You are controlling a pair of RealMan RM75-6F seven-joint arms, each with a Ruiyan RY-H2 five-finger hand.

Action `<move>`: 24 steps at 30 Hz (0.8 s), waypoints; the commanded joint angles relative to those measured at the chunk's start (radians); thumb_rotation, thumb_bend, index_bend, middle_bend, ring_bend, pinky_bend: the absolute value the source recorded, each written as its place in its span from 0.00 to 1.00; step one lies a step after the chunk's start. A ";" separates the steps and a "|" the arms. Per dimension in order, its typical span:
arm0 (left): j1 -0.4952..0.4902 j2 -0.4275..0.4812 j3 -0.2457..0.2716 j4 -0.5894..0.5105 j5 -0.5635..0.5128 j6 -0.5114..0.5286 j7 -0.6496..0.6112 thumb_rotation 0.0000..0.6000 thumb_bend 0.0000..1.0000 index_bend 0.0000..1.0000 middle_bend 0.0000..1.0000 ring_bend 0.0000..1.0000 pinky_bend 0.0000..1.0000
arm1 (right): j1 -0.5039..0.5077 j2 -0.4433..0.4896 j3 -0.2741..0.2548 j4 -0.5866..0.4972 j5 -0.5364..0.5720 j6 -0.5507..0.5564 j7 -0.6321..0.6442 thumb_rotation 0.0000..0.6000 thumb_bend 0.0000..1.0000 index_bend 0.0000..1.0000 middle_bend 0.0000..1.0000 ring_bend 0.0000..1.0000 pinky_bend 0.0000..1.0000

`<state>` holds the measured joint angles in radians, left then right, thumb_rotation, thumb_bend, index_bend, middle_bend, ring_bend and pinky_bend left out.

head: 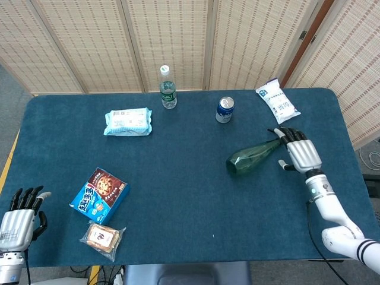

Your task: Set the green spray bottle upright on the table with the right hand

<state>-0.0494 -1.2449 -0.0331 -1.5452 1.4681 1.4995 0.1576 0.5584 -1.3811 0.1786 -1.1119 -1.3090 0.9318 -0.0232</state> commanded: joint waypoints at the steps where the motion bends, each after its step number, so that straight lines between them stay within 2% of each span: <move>1: -0.007 0.001 -0.006 -0.001 -0.013 -0.014 0.004 1.00 0.74 0.22 0.14 0.11 0.00 | 0.044 -0.023 -0.005 0.067 -0.013 -0.047 0.002 1.00 0.22 0.00 0.11 0.04 0.13; 8: -0.046 0.016 -0.040 0.000 -0.056 -0.070 0.009 1.00 0.74 0.22 0.14 0.11 0.00 | 0.066 0.013 -0.020 0.092 -0.025 -0.068 -0.045 1.00 0.22 0.00 0.11 0.04 0.13; 15: -0.091 -0.014 -0.056 0.055 -0.067 -0.125 -0.024 1.00 0.74 0.22 0.14 0.11 0.00 | 0.068 0.038 -0.037 0.093 -0.022 -0.088 -0.057 1.00 0.23 0.01 0.13 0.04 0.13; 24: -0.122 -0.045 -0.074 0.115 -0.107 -0.172 -0.049 1.00 0.74 0.22 0.14 0.11 0.00 | 0.130 -0.050 -0.079 0.272 -0.078 -0.180 0.037 1.00 0.24 0.05 0.15 0.04 0.13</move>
<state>-0.1679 -1.2865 -0.1042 -1.4342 1.3651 1.3319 0.1102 0.6665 -1.3999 0.1144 -0.8885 -1.3650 0.7775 -0.0246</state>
